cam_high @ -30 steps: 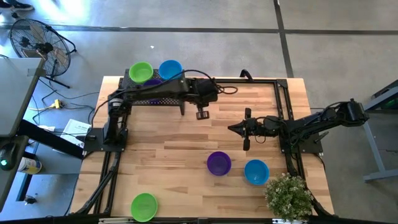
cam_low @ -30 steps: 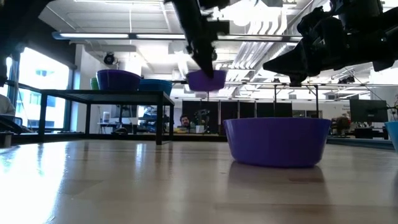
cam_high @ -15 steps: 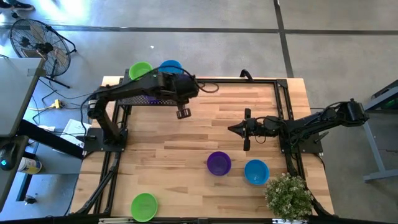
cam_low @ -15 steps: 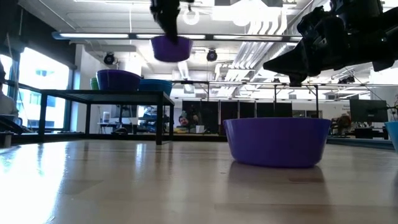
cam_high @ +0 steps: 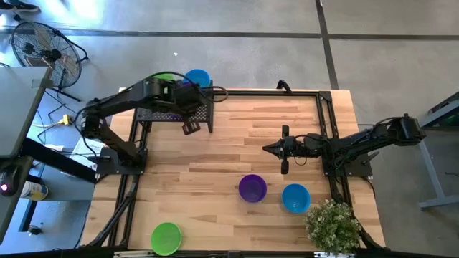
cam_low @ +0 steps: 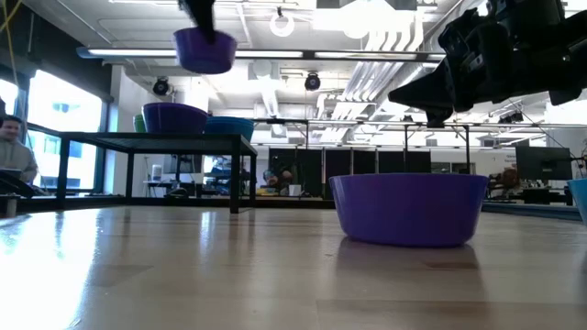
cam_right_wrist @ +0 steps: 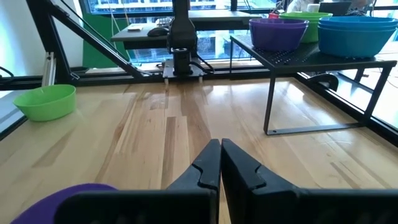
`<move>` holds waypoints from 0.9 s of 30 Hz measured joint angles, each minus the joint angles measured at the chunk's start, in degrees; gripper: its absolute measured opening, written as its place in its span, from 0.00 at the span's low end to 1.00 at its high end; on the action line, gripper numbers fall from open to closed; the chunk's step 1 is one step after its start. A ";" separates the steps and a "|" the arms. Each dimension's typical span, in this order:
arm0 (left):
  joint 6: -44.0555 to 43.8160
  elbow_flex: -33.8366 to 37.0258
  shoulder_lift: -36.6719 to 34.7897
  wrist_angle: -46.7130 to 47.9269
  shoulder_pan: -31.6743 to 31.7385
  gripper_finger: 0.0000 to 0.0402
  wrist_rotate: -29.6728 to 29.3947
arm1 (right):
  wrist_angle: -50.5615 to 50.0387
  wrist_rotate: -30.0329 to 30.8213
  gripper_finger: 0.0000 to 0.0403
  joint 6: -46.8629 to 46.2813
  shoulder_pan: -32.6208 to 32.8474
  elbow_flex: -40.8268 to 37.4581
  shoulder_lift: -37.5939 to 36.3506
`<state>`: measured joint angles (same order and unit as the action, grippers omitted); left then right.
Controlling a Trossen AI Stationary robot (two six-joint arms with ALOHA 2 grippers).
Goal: Pick & Place Mini bowls
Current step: Stack the violet bowl on top of the violet bowl on the shelf
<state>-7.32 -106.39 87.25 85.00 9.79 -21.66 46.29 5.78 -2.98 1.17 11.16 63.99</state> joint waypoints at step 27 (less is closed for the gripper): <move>9.48 25.45 -12.40 -14.05 19.11 0.00 11.11 | -0.02 0.02 0.00 -0.79 0.00 0.00 -0.01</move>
<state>2.15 -80.94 74.85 70.95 28.91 -10.55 46.28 5.80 -3.77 1.17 11.16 63.99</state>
